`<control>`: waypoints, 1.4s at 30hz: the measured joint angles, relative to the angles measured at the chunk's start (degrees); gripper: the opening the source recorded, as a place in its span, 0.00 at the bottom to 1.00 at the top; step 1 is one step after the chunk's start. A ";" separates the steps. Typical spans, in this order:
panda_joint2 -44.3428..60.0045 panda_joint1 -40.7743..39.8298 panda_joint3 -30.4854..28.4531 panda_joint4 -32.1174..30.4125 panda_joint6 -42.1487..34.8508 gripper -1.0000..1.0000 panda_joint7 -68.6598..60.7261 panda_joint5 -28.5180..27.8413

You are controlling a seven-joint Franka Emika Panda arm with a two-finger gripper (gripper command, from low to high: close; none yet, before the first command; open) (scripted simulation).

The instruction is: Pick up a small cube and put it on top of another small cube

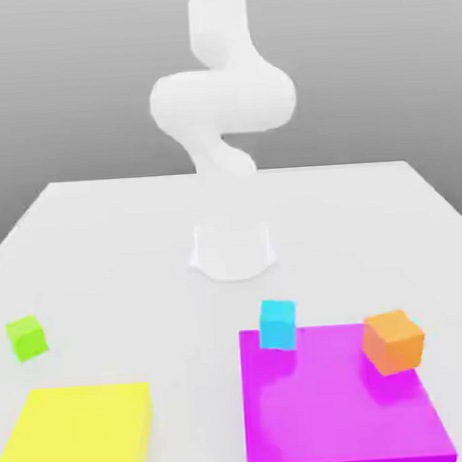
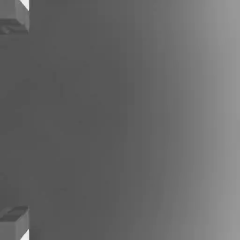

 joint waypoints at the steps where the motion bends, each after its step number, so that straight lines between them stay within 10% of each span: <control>1: 2.33 0.26 1.51 -1.23 1.45 0.50 1.98 0.45; 19: 40.08 6.97 25.77 -21.26 24.89 0.50 42.88 -5.12; 27: 57.30 22.38 10.34 -21.20 36.18 0.50 62.55 -24.14; 28: 59.17 24.90 7.48 -20.72 37.68 0.00 63.84 -25.75; 35: 59.58 25.55 6.76 -20.62 38.12 0.00 64.15 -26.12; 42: 46.98 17.27 17.93 -23.02 29.27 0.00 51.04 -9.89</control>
